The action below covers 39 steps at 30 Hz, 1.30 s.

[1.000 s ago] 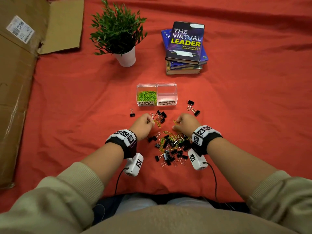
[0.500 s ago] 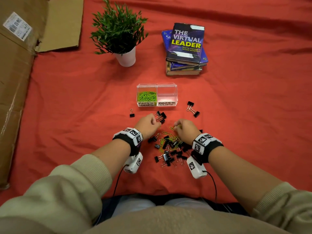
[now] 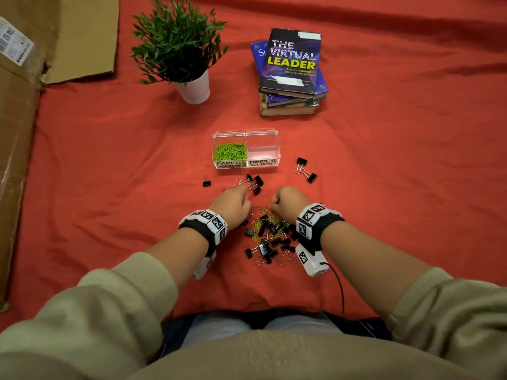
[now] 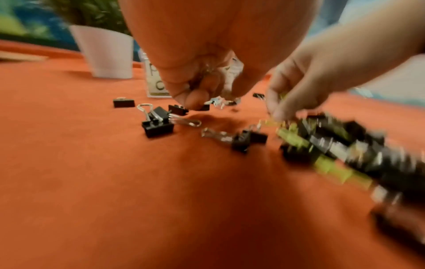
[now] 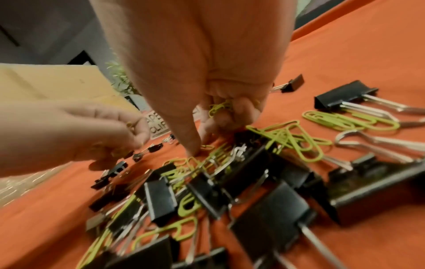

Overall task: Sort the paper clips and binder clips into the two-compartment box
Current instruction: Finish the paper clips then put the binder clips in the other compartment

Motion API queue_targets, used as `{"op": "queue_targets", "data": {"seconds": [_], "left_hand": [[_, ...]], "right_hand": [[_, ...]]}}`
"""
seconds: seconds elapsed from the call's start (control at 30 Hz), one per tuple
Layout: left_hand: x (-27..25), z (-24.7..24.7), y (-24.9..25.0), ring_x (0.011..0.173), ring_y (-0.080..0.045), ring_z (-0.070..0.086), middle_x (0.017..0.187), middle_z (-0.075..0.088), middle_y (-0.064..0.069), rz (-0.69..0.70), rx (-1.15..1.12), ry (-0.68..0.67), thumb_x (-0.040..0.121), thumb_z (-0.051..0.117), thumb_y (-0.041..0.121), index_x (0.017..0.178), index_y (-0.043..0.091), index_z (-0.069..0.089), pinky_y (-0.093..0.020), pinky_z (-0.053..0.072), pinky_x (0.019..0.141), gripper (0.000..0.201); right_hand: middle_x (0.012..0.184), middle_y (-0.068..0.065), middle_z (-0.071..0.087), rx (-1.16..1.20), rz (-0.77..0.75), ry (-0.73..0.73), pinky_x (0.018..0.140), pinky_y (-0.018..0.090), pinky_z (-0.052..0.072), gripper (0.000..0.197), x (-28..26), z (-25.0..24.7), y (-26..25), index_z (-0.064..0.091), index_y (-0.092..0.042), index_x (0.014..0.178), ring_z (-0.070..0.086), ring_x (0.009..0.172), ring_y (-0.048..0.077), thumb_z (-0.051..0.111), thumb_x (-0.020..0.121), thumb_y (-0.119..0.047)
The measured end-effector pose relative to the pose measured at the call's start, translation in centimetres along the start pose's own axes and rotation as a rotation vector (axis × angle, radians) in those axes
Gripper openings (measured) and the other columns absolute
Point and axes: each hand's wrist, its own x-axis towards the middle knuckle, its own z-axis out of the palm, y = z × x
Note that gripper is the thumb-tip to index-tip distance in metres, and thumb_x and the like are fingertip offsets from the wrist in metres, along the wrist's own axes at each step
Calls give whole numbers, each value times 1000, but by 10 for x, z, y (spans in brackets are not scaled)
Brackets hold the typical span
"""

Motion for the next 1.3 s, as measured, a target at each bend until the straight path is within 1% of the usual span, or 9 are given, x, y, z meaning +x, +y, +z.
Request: {"op": "queue_targets", "data": {"seconds": [0.17, 0.33, 0.43, 0.63, 0.7, 0.83, 1.1, 1.23, 1.3], "left_hand": [[-2, -3, 0, 58, -19, 37, 63, 42, -1, -188, -468, 8, 95, 35, 13, 77, 12, 43, -31, 29, 55, 20], [-4, -7, 8, 51, -12, 40, 62, 46, 1, -308, -782, -106, 93, 34, 0, 79, 20, 51, -22, 32, 48, 30], [-5, -9, 14, 46, -9, 40, 62, 49, 0, -345, -845, -155, 89, 30, -5, 79, 16, 56, -17, 32, 41, 35], [-16, 2, 29, 60, -20, 46, 63, 49, 1, -167, -366, -148, 94, 42, 18, 78, 16, 56, -27, 31, 52, 21], [-21, 11, 31, 74, -23, 56, 77, 60, -3, -88, -158, -155, 89, 53, 26, 84, 17, 55, -29, 40, 62, 11], [-28, 25, 30, 94, -31, 62, 103, 64, -10, 25, 114, -189, 84, 62, 31, 102, 15, 53, -37, 49, 76, 25], [-27, 15, 21, 94, -30, 61, 102, 64, -11, -25, 58, -132, 90, 55, 24, 101, 11, 56, -33, 46, 75, 17], [-15, -8, 9, 86, -27, 63, 98, 66, -10, -183, -43, -14, 93, 55, 25, 103, 11, 55, -31, 47, 70, 18], [-12, -15, 3, 89, -27, 63, 102, 65, -10, -218, -40, 5, 92, 56, 27, 108, 11, 52, -33, 51, 74, 23]], "right_hand": [[55, 1, 36, -147, -33, -72, 43, 22, 30, 40, 2, 5, 0, 35, -15, 54, 36, 46, 15, 47, 92, -14], [71, 5, 52, -111, -3, -45, 56, 28, 43, 22, 0, -7, 5, 55, -7, 78, 51, 66, 21, 59, 90, -25], [72, 5, 55, -179, 6, -19, 56, 27, 42, 28, 0, -7, 7, 56, -8, 75, 54, 68, 22, 63, 87, -33], [57, 3, 39, -275, -13, -55, 59, 28, 41, 40, 0, 3, -3, 35, -12, 55, 50, 66, 26, 52, 91, -19], [57, 2, 37, -287, -48, -30, 60, 28, 40, 40, -1, 3, -2, 33, -13, 54, 51, 67, 27, 54, 89, -18], [57, 3, 40, -284, -21, -37, 60, 29, 41, 39, -2, 4, -3, 36, -12, 55, 51, 67, 26, 54, 88, -18], [55, 1, 40, -89, -11, -21, 47, 25, 36, 38, -3, -1, 4, 38, -13, 54, 43, 51, 20, 55, 88, -19], [78, 0, 57, 356, 25, 65, 48, 20, 38, 4, -6, -26, 25, 56, -12, 92, 48, 57, 11, 54, 90, -14], [83, 1, 59, 479, 34, 50, 46, 20, 36, 17, -8, -37, 31, 60, -13, 102, 46, 55, 9, 47, 92, -12]]}}
